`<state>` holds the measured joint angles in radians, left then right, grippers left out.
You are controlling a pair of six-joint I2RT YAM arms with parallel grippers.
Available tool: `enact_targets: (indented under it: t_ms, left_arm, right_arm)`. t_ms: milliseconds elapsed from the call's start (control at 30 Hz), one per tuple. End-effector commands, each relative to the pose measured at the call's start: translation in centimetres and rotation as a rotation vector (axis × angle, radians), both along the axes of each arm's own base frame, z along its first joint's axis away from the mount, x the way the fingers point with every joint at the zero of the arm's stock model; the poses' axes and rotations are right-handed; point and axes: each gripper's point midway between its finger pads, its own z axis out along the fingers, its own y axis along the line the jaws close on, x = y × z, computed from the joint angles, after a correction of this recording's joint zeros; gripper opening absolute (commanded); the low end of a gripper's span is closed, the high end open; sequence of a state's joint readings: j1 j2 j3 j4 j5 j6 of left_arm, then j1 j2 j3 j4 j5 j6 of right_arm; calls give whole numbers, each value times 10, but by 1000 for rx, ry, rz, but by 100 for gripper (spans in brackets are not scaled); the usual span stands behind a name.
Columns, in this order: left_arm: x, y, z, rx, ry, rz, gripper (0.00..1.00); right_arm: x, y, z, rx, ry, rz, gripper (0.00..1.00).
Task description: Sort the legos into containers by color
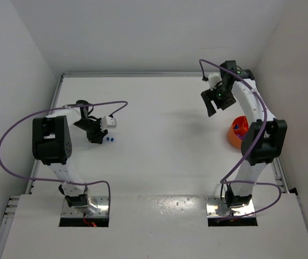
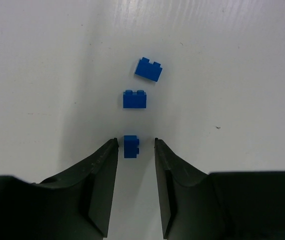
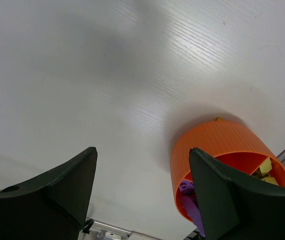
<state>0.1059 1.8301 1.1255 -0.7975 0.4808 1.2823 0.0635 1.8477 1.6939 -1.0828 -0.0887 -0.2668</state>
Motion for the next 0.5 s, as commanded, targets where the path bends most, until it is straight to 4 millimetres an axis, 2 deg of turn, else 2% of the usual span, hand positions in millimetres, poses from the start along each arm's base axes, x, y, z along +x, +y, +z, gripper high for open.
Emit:
enact_targets:
  t_ms: [0,133,267,467]
  left_arm:
    - [3,2,-10,-24,-5,-6,41]
    - [1,4,-14,-11,5,-6,36]
    - [-3,17,-20,28,4,-12,21]
    - [-6,23,-22,45,13,-11,11]
  right_arm:
    - [8,2,14,-2,-52,15,73]
    - [8,2,14,-2,-52,15,73]
    - [6,2,15,-2,-52,15,72]
    - [4,2,12,-3,-43,15,70]
